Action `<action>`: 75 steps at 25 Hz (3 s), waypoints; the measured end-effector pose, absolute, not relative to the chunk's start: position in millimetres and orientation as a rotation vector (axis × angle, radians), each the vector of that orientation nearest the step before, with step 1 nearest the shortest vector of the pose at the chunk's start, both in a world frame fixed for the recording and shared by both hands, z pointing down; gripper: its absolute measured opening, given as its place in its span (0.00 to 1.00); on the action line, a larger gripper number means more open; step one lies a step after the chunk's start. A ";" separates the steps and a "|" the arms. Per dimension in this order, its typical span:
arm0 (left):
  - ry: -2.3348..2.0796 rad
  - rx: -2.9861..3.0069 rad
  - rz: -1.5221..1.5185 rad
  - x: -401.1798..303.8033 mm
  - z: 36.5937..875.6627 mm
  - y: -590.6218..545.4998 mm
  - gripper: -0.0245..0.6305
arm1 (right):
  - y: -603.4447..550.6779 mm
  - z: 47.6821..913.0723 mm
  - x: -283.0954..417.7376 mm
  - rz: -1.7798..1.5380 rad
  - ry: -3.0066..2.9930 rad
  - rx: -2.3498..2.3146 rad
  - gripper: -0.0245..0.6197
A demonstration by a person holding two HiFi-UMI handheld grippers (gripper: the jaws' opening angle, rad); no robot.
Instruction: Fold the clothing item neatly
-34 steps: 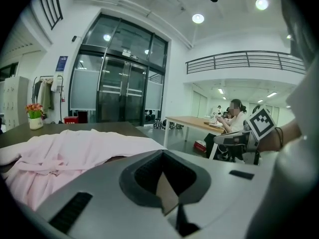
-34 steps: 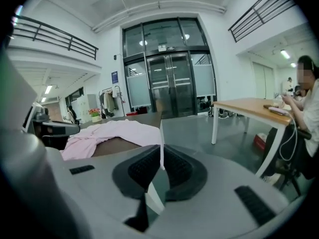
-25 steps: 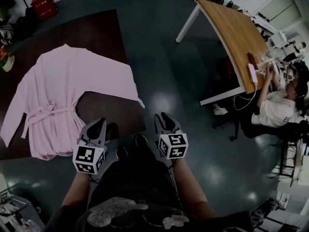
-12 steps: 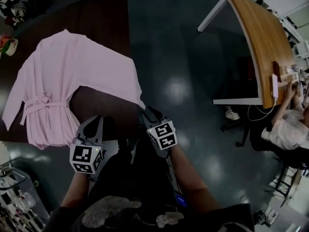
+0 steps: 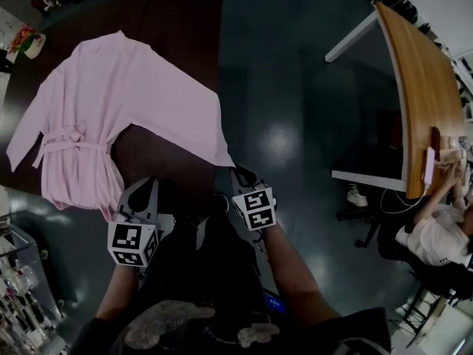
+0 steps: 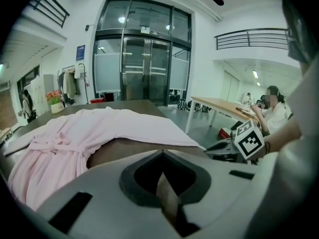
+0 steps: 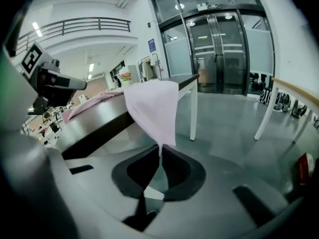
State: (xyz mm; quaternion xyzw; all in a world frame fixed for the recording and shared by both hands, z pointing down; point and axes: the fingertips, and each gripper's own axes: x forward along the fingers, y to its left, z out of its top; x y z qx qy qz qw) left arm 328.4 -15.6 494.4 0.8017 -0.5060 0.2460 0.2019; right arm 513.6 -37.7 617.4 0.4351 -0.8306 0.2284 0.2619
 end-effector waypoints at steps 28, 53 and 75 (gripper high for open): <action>-1.535 2.389 0.406 45.1 426.0 -66.3 0.05 | -115.8 359.4 359.1 0.271 -2.236 1.782 0.05; -1.646 2.290 0.321 -43.3 390.5 -116.5 0.05 | -190.4 366.9 275.0 0.316 -2.302 1.654 0.05; -1.526 2.381 0.325 -262.3 414.0 -187.6 0.05 | -246.5 376.4 -60.5 0.007 -2.268 1.409 0.05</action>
